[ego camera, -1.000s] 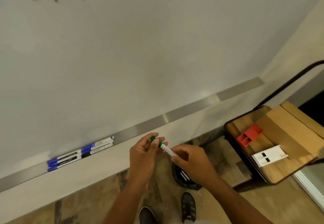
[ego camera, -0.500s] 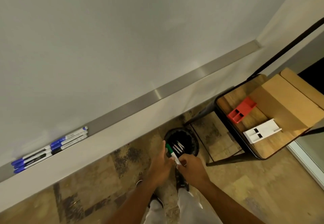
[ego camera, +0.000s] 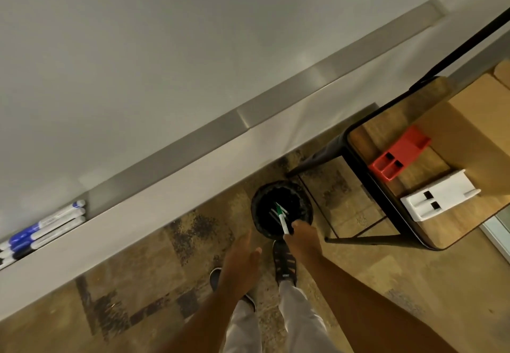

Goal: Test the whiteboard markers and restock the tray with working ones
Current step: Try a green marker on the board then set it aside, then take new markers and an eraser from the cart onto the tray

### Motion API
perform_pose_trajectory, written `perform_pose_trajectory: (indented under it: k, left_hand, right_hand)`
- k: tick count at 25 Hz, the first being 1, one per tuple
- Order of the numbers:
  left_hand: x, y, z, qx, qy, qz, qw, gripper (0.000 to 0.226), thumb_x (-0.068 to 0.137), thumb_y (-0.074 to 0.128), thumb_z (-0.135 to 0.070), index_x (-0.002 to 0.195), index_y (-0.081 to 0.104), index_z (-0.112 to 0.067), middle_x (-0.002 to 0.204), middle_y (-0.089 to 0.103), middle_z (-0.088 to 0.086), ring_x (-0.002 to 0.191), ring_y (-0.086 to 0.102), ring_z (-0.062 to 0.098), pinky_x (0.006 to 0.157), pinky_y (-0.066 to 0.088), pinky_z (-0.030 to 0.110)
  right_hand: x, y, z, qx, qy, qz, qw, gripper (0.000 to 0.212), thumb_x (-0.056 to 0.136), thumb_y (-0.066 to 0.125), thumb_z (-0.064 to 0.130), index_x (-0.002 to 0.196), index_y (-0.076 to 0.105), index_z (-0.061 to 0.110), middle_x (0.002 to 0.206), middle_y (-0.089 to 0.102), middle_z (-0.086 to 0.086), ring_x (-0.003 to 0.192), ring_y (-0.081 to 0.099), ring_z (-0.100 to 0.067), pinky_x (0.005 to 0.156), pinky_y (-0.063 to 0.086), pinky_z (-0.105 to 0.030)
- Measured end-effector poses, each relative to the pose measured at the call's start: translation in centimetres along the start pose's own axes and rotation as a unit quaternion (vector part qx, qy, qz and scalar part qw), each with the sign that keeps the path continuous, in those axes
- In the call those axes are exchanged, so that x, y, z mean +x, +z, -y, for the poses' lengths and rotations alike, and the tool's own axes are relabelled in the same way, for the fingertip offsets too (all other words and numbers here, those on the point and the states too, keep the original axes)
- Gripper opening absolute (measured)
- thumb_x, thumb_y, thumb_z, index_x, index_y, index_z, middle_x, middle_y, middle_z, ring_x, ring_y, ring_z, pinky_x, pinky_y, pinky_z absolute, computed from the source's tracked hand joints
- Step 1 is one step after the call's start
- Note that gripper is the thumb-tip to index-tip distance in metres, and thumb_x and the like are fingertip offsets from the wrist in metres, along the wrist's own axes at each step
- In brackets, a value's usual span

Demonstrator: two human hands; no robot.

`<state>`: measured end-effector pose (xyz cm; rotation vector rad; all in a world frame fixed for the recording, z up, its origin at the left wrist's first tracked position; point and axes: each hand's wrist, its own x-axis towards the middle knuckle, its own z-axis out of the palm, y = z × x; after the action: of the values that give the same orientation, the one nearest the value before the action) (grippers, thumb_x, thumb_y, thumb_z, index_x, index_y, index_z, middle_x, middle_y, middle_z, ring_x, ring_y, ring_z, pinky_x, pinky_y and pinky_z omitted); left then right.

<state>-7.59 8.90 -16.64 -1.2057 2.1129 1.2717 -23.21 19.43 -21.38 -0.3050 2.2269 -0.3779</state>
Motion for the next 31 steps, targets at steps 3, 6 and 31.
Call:
perform_pose_trajectory:
  k: [3, 6, 31]
  left_hand:
    - [1.2, 1.3, 0.3, 0.008, -0.007, -0.002, 1.000, 0.059, 0.112, 0.048, -0.028, 0.166, 0.028, -0.014, 0.169, 0.036, 0.012, 0.156, 0.036, 0.029, 0.126, 0.032, 0.048]
    - [1.5, 1.8, 0.1, 0.045, -0.001, -0.006, 0.999, 0.060, 0.111, 0.049, -0.028, 0.165, 0.028, -0.012, 0.172, 0.029, 0.011, 0.160, 0.026, 0.028, 0.129, 0.026, 0.045]
    - [0.3, -2.5, -12.8, 0.344, 0.272, -0.028, 0.899, 0.077, 0.110, 0.038, -0.052, 0.169, 0.003, -0.016, 0.178, 0.003, 0.008, 0.165, -0.003, 0.027, 0.132, 0.003, 0.043]
  right_hand:
    - [1.9, 0.2, -0.7, -0.013, 0.009, 0.034, 0.999, 0.048, 0.092, 0.066, 0.023, 0.137, 0.054, 0.009, 0.135, 0.060, -0.012, 0.125, 0.057, -0.031, 0.095, 0.053, -0.039]
    - [1.8, 0.1, -1.5, -0.028, -0.009, 0.033, 0.999, 0.053, 0.093, 0.063, 0.026, 0.141, 0.047, 0.011, 0.139, 0.055, -0.013, 0.126, 0.055, -0.031, 0.096, 0.054, -0.041]
    - [-11.3, -10.8, -1.9, -0.118, -0.091, -0.259, 0.954, 0.083, 0.090, 0.049, 0.050, 0.156, 0.012, 0.017, 0.163, 0.024, -0.007, 0.150, 0.022, -0.024, 0.120, 0.023, -0.042]
